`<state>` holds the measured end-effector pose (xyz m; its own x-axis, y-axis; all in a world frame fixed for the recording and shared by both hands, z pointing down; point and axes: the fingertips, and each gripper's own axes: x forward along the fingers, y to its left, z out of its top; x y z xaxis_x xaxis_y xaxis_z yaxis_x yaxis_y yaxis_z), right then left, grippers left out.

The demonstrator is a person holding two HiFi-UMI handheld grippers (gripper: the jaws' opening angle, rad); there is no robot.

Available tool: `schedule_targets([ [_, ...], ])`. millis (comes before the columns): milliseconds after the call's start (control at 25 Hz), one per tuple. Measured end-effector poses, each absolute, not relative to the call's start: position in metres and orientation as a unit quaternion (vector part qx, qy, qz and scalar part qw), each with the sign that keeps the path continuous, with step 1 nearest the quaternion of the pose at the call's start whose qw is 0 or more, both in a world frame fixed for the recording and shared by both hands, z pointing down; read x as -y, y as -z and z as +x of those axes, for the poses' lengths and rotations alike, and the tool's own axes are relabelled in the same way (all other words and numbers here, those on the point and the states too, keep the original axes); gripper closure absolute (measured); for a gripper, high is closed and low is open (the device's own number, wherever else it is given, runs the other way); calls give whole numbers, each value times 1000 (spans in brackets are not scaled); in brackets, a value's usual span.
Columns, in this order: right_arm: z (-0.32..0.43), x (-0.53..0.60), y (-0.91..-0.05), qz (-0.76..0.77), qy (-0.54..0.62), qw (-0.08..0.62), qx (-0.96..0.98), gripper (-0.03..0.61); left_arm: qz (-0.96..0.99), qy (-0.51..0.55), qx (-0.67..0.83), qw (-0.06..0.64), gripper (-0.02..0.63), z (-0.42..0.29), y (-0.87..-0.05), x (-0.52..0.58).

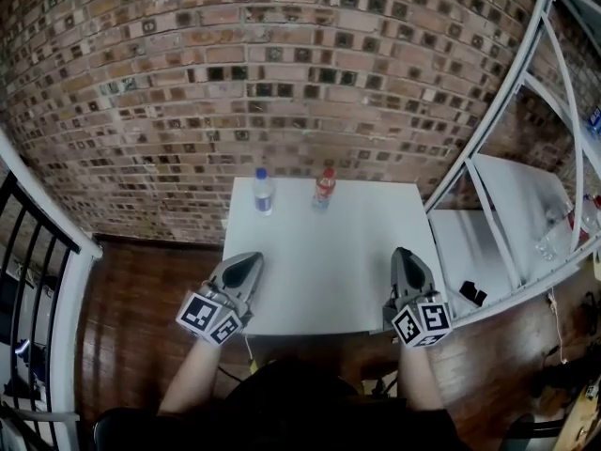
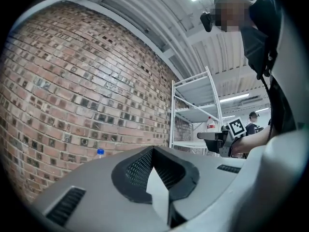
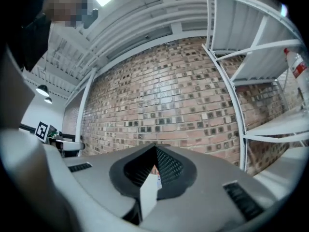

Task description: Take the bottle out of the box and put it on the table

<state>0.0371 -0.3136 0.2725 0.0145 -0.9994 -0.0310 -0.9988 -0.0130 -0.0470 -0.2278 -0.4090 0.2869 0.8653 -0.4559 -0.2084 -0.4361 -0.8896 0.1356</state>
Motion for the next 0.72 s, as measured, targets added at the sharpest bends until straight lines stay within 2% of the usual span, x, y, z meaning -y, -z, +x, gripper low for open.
schedule_targets([
  [240,38,280,-287,-691,33,45,-721,578,959,126,247,55,617,-197,-284,382],
  [440,74,246,-296,-699,43,47,-712,578,961,121,244,51,617,-165,-288,354],
  [720,96,230,-310,-700,60,60,-709,580,956,116,264,59,617,-163,-302,330],
])
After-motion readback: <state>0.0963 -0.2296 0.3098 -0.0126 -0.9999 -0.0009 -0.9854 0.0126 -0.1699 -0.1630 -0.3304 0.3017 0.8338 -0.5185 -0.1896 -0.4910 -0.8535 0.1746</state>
